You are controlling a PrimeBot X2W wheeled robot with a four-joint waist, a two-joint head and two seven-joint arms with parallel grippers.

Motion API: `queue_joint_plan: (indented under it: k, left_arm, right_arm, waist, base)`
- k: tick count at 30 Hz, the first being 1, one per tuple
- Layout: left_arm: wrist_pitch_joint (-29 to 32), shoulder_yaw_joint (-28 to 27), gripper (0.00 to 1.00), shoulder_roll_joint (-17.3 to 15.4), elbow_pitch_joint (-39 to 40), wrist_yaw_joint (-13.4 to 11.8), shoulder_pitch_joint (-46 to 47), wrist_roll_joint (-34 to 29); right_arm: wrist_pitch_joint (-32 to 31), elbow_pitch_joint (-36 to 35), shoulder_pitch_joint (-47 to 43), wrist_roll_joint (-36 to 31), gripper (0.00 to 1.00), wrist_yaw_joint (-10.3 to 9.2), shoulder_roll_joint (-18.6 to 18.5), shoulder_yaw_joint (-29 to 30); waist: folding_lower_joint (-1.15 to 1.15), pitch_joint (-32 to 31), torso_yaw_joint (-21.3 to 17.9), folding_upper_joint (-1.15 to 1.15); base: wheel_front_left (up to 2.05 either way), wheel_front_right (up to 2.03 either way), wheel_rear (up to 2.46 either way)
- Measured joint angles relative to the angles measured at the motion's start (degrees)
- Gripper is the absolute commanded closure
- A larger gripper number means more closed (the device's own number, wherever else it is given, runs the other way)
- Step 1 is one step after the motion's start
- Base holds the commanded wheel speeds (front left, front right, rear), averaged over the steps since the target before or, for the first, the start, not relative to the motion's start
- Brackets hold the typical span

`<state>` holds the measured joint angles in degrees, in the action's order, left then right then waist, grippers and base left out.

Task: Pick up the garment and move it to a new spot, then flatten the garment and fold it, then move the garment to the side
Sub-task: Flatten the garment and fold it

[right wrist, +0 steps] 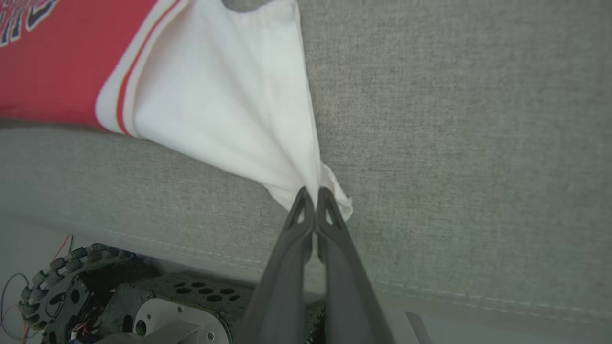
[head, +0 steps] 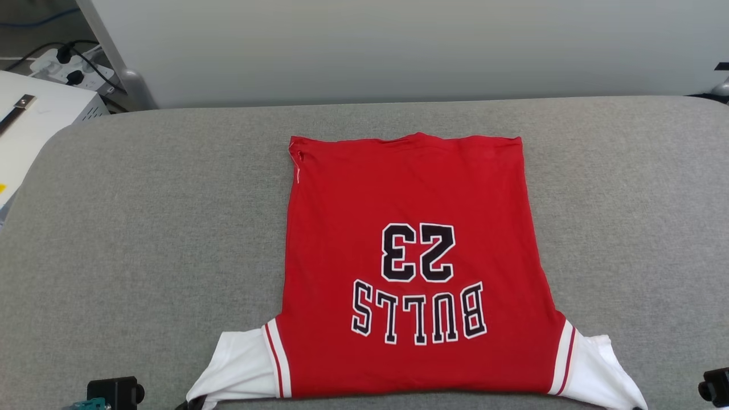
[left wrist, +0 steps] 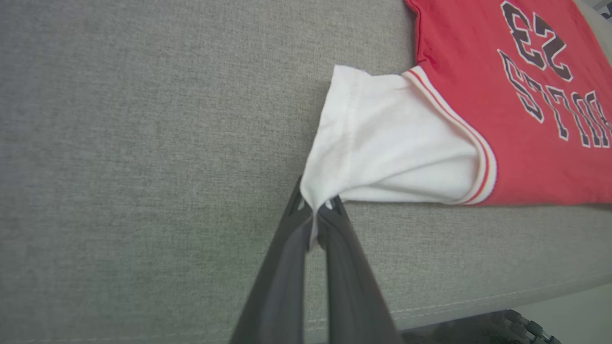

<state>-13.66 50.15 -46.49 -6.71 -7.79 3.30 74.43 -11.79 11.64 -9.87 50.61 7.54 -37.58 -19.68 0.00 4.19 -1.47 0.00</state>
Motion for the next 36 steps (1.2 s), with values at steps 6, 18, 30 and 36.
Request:
queue_joint_plan:
  k: [6,18,30,36]
  left_arm:
    - [-0.44,-0.80,1.00,0.79,0.38,-0.23,1.26,-1.74]
    - [-0.98,-4.92,1.00,3.27,6.73,-3.90,9.58,-10.12]
    - [-0.99,-5.63,1.00,8.54,9.76,-4.02,16.91,-18.33]
    - [-0.99,-6.11,1.00,10.69,9.09,-3.24,18.69,-20.07]
  right_arm:
    - [-1.52,-2.89,1.91,-2.91,0.00,-0.01,1.08,5.27]
    - [-6.88,-10.72,24.08,-10.61,0.00,-0.01,1.96,17.88]
    - [-36.88,-0.43,54.95,-12.00,0.00,-0.01,-0.05,9.65]
    - [-47.73,9.25,64.38,-14.77,0.00,-0.01,2.34,8.27]
  waist:
    - [0.00,1.35,0.28,0.00]
    - [0.00,7.90,2.14,0.00]
    - [0.01,18.07,7.14,0.00]
    - [0.01,22.59,9.66,0.00]
  base:
    - [0.00,0.00,0.00]
    - [0.00,0.00,0.00]
    - [0.00,0.00,0.00]
    - [0.00,0.00,0.00]
